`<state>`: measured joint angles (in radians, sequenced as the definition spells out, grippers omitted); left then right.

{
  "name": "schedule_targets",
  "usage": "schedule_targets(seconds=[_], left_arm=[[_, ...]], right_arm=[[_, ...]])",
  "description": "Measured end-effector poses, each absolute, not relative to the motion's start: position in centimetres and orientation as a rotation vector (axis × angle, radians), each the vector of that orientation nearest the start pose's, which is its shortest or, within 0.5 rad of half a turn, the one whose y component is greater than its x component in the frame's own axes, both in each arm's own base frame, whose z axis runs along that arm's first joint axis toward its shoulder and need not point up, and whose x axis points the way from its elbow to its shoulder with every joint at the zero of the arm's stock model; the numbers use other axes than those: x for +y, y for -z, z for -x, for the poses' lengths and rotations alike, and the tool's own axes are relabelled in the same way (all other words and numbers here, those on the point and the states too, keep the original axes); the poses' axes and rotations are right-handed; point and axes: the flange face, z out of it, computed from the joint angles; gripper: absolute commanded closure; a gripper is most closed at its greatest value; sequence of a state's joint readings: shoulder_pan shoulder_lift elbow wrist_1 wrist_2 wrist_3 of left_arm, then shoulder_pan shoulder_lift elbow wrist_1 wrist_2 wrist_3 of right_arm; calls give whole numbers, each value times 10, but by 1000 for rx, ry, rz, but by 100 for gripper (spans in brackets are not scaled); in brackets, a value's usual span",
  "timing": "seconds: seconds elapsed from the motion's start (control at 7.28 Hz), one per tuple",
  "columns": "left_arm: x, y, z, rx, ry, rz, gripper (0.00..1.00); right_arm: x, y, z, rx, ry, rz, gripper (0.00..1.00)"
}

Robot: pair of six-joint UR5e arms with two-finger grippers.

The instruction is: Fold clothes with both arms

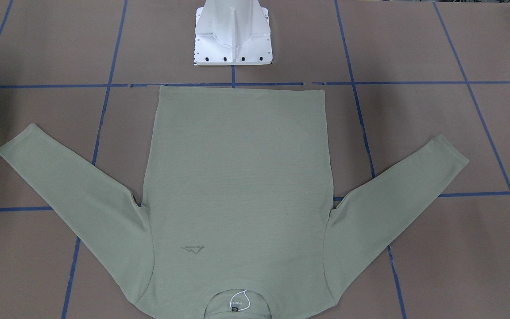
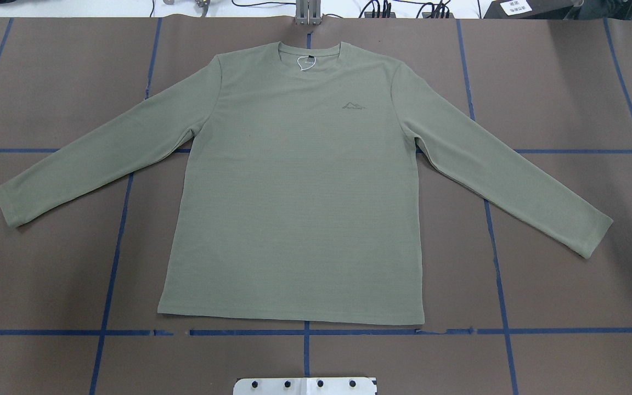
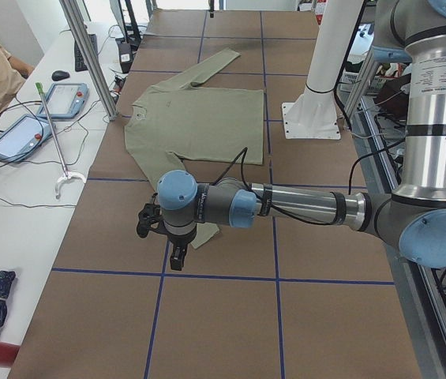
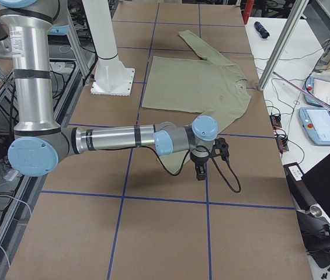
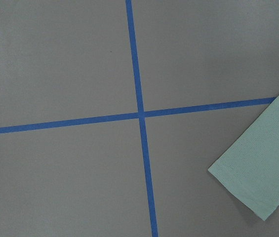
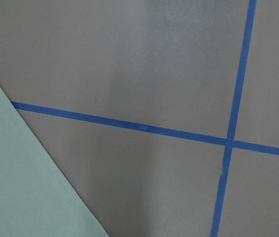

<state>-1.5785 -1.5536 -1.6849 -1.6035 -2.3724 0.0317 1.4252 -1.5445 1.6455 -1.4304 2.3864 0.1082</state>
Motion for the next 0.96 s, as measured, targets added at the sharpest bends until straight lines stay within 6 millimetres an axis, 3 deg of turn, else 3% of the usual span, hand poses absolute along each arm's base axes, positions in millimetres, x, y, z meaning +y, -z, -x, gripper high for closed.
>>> schedule_targets(seconds=[0.69,0.96], left_arm=[[-497,-595,66,774,-84,-166,0],[-498,-581,66,774,-98,-201,0]], right_arm=[[-512,-597,15,-836,158,-150,0],[-506,-601,26,-843,169,-140,0]])
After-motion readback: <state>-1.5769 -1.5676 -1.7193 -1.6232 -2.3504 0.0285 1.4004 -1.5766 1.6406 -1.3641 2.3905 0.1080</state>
